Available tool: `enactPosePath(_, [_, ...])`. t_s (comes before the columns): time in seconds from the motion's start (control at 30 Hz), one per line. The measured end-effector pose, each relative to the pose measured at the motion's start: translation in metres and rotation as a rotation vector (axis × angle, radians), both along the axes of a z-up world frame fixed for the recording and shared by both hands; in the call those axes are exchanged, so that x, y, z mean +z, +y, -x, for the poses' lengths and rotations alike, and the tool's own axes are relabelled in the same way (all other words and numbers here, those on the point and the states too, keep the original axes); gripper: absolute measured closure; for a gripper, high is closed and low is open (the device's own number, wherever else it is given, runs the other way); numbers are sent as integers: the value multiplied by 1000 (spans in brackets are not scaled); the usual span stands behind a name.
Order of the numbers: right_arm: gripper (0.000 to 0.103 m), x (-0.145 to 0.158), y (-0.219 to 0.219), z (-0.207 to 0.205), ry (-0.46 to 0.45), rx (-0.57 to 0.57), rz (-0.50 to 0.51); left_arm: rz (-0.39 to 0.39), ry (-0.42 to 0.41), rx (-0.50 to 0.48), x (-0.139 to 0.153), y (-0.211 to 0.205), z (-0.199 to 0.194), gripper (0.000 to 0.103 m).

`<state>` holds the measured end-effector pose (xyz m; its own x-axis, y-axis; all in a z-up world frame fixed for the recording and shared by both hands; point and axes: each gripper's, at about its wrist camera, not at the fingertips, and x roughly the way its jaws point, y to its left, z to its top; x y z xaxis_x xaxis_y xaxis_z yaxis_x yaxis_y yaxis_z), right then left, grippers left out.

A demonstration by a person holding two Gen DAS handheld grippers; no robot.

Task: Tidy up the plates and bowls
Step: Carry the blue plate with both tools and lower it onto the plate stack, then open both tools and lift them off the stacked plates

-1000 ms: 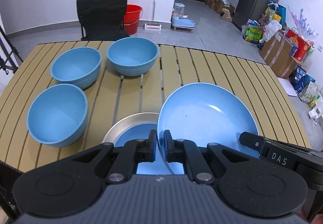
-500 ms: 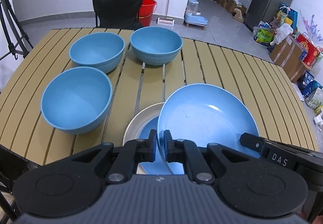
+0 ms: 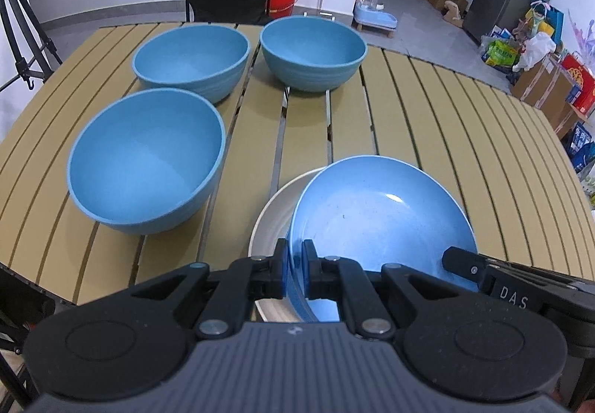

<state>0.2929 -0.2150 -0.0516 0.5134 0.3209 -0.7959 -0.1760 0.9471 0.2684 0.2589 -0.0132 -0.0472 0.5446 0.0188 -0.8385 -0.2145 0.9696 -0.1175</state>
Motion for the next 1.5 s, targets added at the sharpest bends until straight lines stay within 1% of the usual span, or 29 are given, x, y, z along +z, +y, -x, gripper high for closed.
enactPosePath(0.17, [97, -12, 6, -4, 12, 9, 23, -24, 6, -12, -13, -3, -3, 95])
enactPosePath(0.33, [96, -21, 8, -6, 5, 11, 46, -52, -4, -32, -18, -7, -6, 95])
enactPosePath(0.57, [95, -22, 14, -2, -27, 35, 111, -86, -10, -54, -23, -12, -4, 95])
enactPosePath(0.67, [95, -21, 17, 1, -44, 45, 135, -100, -24, -63, -21, -15, -2, 94])
enactPosePath(0.8, [94, -14, 21, 6, -88, 57, 178, -109, -36, -74, -19, -18, 0, 93])
enactPosePath(1.0, [93, -18, 26, 6, -90, 71, 226, -127, -25, -82, -23, -22, 0, 93])
enactPosePath(1.13, [93, -20, 32, 7, -111, 85, 268, -134, -25, -85, -26, -23, 0, 93])
enactPosePath(1.37, [93, -21, 32, 8, -120, 82, 276, -142, -24, -97, -31, -24, -2, 92])
enactPosePath(1.5, [87, -22, 32, 8, -121, 82, 274, -145, -12, -104, -35, -26, -2, 93])
